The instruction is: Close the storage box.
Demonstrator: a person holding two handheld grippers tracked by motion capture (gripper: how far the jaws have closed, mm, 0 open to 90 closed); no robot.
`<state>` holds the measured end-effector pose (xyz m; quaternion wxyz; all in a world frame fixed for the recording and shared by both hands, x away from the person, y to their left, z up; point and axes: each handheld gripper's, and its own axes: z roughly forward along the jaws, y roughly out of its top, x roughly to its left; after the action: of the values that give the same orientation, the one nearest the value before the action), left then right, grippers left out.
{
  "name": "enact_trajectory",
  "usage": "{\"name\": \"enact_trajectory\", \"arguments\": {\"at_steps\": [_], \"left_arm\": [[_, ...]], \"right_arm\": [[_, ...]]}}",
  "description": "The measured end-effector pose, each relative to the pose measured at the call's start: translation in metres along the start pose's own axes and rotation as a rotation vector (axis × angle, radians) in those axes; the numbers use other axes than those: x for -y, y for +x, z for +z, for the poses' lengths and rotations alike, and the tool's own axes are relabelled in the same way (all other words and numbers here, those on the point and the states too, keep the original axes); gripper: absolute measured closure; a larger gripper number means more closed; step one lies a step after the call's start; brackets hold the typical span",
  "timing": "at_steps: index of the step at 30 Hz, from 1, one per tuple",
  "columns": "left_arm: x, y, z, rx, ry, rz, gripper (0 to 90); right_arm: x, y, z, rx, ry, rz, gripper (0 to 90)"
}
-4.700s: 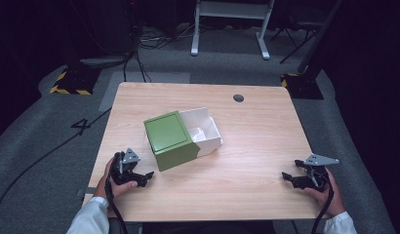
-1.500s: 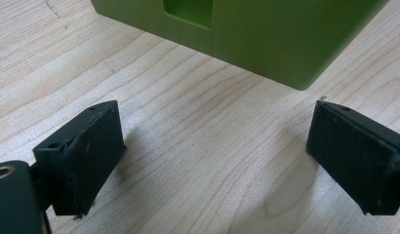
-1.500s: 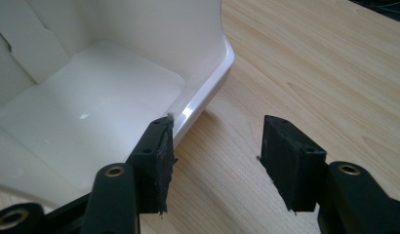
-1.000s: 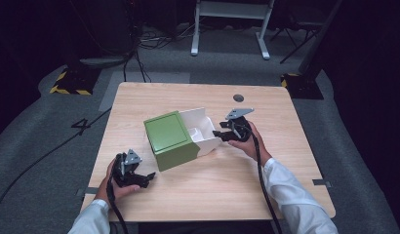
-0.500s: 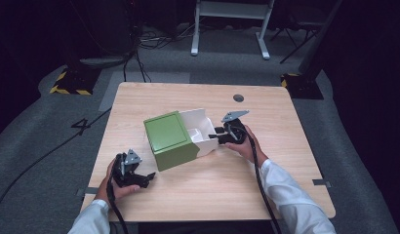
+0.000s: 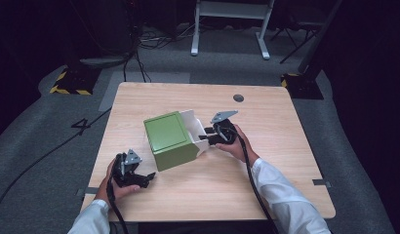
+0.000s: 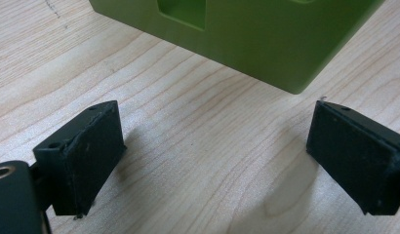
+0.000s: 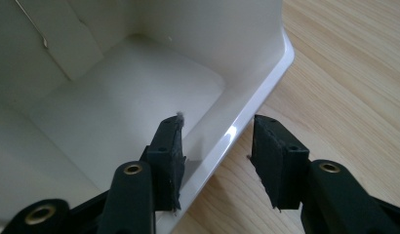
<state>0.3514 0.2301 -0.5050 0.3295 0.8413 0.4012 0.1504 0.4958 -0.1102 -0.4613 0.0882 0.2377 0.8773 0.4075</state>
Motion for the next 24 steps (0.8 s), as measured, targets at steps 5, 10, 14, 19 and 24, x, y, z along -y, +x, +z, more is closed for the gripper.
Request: {"name": "enact_trajectory", "arguments": {"at_steps": [5,10,14,19,24], "left_arm": [[0.0,0.0,0.0,0.0,0.0,0.0,6.9],[0.0,0.0,0.0,-0.001,0.001,0.0,6.9],[0.0,0.0,0.0,0.0,0.0,0.0,6.9],[0.0,0.0,0.0,0.0,0.0,0.001,6.9],[0.0,0.0,0.0,-0.001,0.001,0.001,6.9]], "right_arm": [[-0.008,0.01,0.007,-0.016,0.011,-0.021,54.4],[-0.016,0.019,0.016,-0.039,0.015,-0.033,53.7],[-0.02,0.025,0.022,-0.048,0.019,-0.045,52.5],[-0.021,0.028,0.028,-0.089,0.026,-0.018,50.4],[-0.023,0.028,0.031,-0.101,0.031,-0.022,49.3]]}}
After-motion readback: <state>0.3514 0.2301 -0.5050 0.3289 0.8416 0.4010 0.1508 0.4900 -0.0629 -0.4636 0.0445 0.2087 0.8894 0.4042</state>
